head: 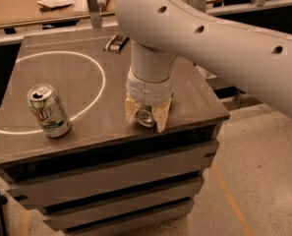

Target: Place green can upright

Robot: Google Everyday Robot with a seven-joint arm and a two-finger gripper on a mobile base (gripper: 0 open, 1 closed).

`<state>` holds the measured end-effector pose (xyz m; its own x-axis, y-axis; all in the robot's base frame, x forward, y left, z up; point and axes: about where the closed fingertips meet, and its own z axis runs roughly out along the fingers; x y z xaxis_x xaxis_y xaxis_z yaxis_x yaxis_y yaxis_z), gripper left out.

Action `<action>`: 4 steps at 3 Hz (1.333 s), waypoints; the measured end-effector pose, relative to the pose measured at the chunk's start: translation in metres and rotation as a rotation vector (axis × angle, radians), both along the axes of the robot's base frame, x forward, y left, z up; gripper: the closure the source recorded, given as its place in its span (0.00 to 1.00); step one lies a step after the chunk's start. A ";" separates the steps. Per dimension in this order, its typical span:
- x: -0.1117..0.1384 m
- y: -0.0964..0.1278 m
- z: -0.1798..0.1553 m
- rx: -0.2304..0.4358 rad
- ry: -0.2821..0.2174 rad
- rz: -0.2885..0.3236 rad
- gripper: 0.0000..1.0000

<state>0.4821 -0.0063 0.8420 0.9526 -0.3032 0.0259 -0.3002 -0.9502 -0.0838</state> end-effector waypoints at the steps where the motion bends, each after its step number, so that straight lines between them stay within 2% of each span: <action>1: 0.000 0.005 0.003 -0.017 -0.014 0.023 0.87; 2: 0.001 0.009 0.010 -0.020 -0.027 0.037 0.97; 3: 0.005 0.012 0.022 0.002 -0.037 0.035 1.00; 4: 0.013 0.012 0.038 0.085 -0.009 -0.003 1.00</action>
Offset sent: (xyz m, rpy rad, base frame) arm 0.0003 0.0120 0.0193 -0.0293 -0.0328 0.0535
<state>0.4952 0.0053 0.8797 0.9514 -0.3080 0.0089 -0.3022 -0.9385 -0.1670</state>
